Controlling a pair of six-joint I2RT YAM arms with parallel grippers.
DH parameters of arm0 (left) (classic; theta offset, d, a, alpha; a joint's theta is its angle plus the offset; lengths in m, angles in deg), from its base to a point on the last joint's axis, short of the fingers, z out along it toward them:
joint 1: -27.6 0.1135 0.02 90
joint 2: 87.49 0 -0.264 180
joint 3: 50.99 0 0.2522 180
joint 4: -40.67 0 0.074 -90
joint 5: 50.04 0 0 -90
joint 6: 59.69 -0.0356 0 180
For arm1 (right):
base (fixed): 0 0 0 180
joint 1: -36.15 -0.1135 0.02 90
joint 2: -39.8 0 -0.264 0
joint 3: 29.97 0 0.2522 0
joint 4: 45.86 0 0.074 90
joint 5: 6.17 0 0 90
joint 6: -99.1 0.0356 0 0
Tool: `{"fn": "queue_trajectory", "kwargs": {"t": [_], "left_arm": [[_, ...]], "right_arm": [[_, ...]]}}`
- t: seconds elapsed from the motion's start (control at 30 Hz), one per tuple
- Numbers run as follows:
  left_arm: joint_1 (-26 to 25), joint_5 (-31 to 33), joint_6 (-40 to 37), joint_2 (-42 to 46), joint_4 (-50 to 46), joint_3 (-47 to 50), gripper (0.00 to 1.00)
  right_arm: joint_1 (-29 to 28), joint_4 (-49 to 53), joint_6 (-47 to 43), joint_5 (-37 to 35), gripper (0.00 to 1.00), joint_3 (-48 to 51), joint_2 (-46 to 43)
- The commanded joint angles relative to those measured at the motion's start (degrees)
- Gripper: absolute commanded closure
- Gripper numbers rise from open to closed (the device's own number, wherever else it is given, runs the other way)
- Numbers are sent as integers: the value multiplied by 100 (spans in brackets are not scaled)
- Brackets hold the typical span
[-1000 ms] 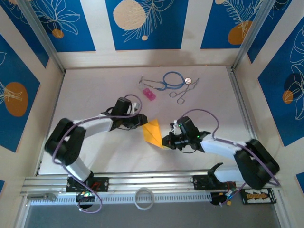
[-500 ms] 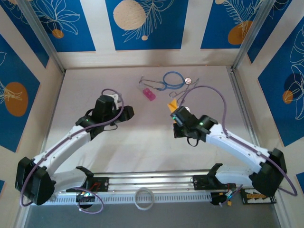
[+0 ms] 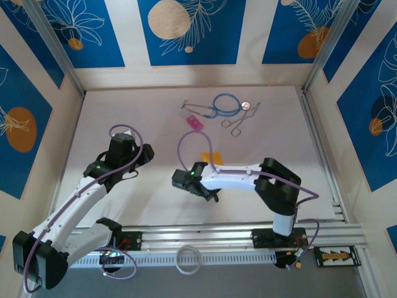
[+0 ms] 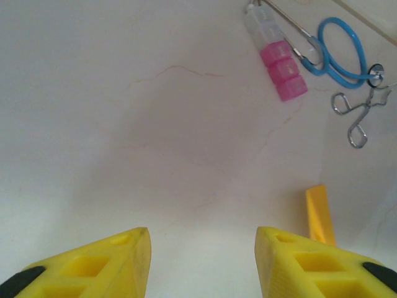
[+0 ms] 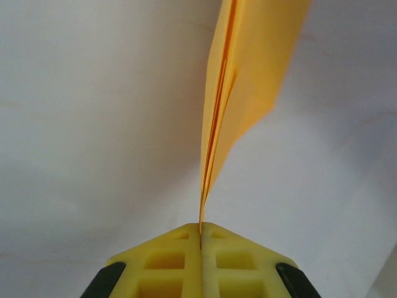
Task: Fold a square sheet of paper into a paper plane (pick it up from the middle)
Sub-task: Turn over the paper at the center of the table, then fold the wing for the fifth time at the center of the table.
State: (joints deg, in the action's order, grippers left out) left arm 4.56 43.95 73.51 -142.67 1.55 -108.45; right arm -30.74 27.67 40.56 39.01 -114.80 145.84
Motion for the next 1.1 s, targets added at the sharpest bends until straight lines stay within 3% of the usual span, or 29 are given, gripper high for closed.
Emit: {"fn": "queue_trajectory", "kwargs": {"t": [0.0,0.17,0.27,0.4,0.6,0.87,1.07], "left_arm": [[124,26,75,154,-221,74,52],[176,-137,48,135,-215,89,53],[187,-455,22,1,-46,116,53],[187,-1165,51,-345,389,176,55],[130,-2356,204,-1065,1062,260,71],[-146,-3069,596,-1787,1974,416,76],[-543,-3222,705,-2497,2227,166,83]], "right_arm": [[-154,-365,-247,693,91,-281,170],[27,-1188,-179,1662,67,-9,-74],[368,-1783,-62,2492,62,418,-570],[1110,-3197,269,3937,63,1449,-1444],[2360,-5146,818,5931,88,2599,-1752],[2734,-5128,1204,5902,95,2656,-1209],[2746,-5369,2193,5687,95,2945,-1029]]}}
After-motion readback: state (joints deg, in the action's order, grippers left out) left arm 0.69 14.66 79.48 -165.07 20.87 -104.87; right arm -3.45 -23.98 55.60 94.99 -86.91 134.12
